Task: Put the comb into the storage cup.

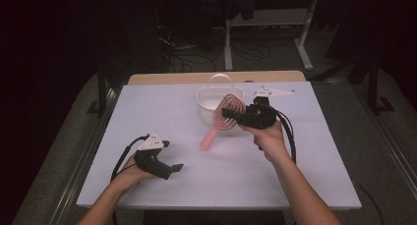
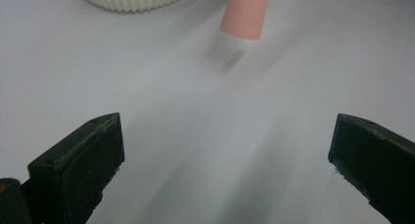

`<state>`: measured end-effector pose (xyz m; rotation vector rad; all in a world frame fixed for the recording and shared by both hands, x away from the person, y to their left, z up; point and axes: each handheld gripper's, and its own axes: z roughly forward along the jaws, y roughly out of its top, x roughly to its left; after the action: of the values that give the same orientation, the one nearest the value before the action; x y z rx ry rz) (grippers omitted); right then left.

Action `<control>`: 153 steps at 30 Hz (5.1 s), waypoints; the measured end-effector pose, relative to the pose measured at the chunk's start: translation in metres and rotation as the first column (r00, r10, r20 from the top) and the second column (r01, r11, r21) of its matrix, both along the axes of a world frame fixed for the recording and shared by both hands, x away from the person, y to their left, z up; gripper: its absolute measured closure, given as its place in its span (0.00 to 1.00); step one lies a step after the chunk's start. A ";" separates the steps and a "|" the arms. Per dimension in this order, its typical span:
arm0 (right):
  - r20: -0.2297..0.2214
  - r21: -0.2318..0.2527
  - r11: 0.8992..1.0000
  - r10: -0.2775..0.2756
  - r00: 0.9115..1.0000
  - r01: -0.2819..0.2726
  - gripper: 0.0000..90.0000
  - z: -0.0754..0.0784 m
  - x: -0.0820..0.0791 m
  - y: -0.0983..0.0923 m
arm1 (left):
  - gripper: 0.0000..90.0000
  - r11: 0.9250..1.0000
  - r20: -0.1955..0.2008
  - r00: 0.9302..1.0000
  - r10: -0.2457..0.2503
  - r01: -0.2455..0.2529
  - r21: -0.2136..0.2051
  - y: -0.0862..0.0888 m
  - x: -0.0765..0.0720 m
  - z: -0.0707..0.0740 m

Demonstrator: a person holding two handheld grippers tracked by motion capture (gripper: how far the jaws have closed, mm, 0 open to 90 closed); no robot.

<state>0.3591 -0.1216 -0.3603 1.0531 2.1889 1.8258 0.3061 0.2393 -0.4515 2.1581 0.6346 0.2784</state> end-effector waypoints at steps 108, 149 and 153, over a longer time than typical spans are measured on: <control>0.054 0.112 0.963 -0.253 0.966 0.246 0.70 0.043 0.076 -0.032 | 0.00 1.000 -0.042 0.999 0.016 -0.017 -0.015 0.014 -0.009 -0.007; -0.057 0.067 0.965 -0.251 0.966 0.255 0.70 -0.014 0.106 0.001 | 0.00 1.000 -0.052 0.999 0.009 -0.010 -0.007 0.013 -0.009 -0.010; -0.066 0.055 0.966 -0.247 0.967 0.251 0.70 -0.019 0.107 0.004 | 0.00 1.000 -0.052 0.999 0.009 -0.009 -0.007 0.013 -0.009 -0.010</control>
<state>0.4665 -0.1178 -0.3793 1.3423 1.9338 1.7822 0.2975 0.2528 -0.4611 2.1621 0.6740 0.2255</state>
